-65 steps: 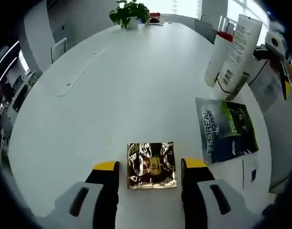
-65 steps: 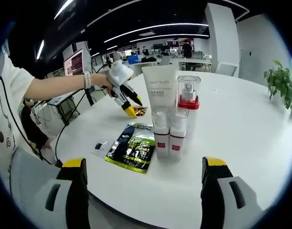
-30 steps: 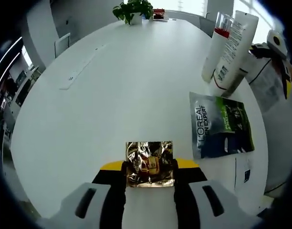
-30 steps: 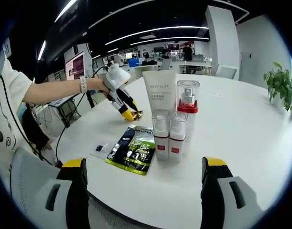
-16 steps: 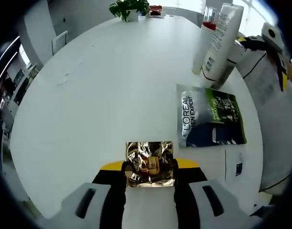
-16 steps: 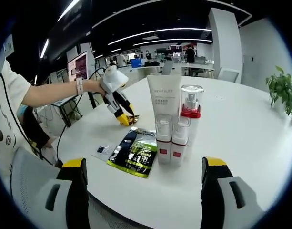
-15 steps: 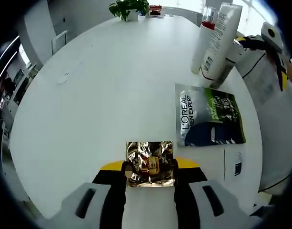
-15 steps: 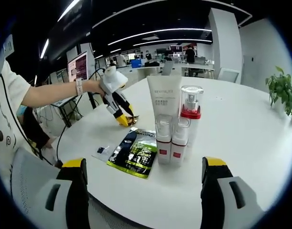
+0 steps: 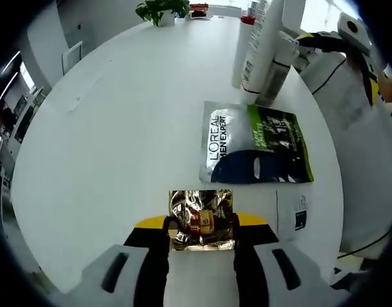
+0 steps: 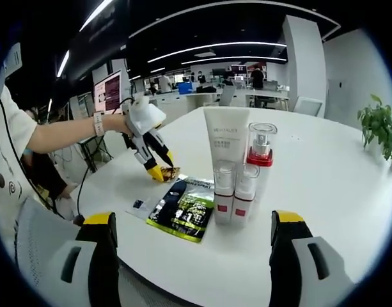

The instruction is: Arrange the skincare products in the storage area until every visible bottle or jar stands upright without overlapping.

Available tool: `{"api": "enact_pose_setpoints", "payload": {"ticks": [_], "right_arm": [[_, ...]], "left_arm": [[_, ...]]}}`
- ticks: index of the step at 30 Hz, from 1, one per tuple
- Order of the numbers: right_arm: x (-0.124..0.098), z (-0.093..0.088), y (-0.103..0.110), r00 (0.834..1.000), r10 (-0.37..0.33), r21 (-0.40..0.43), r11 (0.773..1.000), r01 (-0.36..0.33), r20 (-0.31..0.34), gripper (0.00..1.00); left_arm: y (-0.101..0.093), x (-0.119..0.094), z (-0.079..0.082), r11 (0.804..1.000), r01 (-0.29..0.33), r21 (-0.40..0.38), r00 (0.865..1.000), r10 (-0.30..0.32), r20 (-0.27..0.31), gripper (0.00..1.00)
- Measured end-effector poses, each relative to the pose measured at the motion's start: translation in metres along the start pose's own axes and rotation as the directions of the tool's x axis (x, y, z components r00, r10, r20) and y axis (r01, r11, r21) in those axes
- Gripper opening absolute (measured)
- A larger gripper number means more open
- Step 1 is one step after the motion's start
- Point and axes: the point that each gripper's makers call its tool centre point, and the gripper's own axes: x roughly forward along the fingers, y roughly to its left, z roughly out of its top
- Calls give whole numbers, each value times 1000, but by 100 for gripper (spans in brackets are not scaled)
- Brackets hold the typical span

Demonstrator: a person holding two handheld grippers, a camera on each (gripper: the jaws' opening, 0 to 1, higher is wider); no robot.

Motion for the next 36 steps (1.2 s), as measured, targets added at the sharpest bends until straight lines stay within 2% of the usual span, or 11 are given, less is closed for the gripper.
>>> {"api": "enact_pose_setpoints", "payload": {"ticks": [10, 13, 23, 36], "right_arm": [[-2, 1, 2, 1000, 0, -11, 1000, 0, 4, 100], [-3, 2, 3, 1000, 3, -13, 1000, -3, 8, 100], [-5, 2, 4, 1000, 3, -12, 1000, -3, 20, 100], [-8, 2, 3, 999, -5, -6, 1000, 5, 35, 100]], "left_arm": [[-12, -2, 0, 1000, 17, 21, 1000, -16, -2, 36], [-22, -3, -4, 999, 30, 28, 999, -30, -18, 36], [-24, 3, -5, 999, 19, 51, 998, -16, -52, 37], [-27, 4, -1, 997, 8, 73, 999, -5, -37, 38]]}}
